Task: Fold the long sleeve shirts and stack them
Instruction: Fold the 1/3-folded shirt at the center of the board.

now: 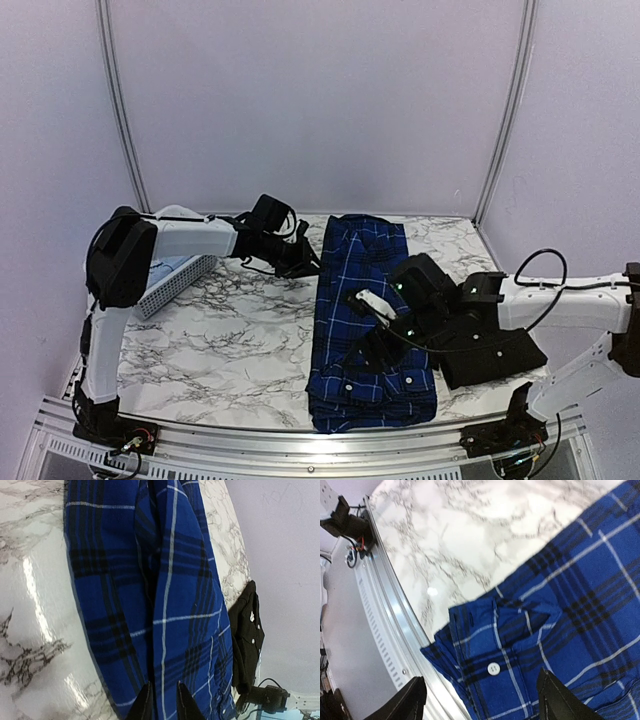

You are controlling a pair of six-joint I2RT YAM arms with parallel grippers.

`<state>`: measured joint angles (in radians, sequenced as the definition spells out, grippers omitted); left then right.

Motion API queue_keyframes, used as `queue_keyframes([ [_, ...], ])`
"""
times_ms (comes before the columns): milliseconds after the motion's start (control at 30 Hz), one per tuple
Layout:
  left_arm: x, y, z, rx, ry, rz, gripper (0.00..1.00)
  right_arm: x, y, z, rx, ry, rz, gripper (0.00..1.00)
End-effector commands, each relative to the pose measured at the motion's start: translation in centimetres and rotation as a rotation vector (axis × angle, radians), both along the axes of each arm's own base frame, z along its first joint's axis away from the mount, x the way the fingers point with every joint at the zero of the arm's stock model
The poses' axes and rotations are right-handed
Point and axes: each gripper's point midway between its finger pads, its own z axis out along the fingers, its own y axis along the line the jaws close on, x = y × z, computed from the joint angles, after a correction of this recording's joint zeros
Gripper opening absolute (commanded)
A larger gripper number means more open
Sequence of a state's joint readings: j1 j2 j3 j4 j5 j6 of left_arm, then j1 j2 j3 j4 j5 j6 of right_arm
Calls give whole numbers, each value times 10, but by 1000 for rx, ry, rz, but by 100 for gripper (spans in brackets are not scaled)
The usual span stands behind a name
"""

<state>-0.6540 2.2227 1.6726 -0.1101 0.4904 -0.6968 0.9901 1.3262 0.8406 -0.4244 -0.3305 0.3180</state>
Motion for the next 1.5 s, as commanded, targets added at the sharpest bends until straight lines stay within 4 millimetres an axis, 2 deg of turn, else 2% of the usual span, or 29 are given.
queue_keyframes([
  [0, -28, 4, 38, -21, -58, -60, 18, 47, 11, 49, 113, -112, -92, 71],
  [100, -51, 4, 38, -12, -58, -100, 17, 90, 9, 58, 173, -130, -185, 63],
  [233, -83, 1, 34, 0, -47, -163, 16, 156, 7, 64, 202, -177, -301, 38],
  [333, -104, 4, 26, 21, -33, -189, 15, 211, 2, 65, 258, -178, -376, 25],
  [467, -126, 9, 19, 43, -20, -218, 13, 268, -8, 58, 293, -176, -432, 19],
  [567, -138, 10, 17, 51, -16, -230, 12, 297, -11, 38, 320, -114, -429, 17],
  [800, -158, 5, 11, 60, -8, -279, 12, 340, -12, -4, 336, -32, -446, 17],
  [933, -165, 4, 5, 69, 4, -295, 11, 375, -19, -20, 317, -32, -493, 17],
  [967, -166, 3, 4, 71, 5, -298, 11, 384, -21, -29, 300, -25, -508, 17],
  [1000, -167, 3, 1, 77, 11, -300, 12, 397, -20, -25, 301, -43, -517, 18],
  [1100, -171, 1, -6, 87, 23, -306, 11, 417, -20, -33, 272, -53, -538, 20],
  [1200, -174, 0, -12, 96, 31, -309, 11, 425, -16, -40, 259, -40, -537, 21],
  [1300, -175, 0, -14, 103, 32, -309, 11, 424, -17, -30, 251, -50, -531, 22],
  [1467, -173, 0, -13, 106, 23, -306, 11, 411, -21, 23, 254, -149, -517, 28],
])
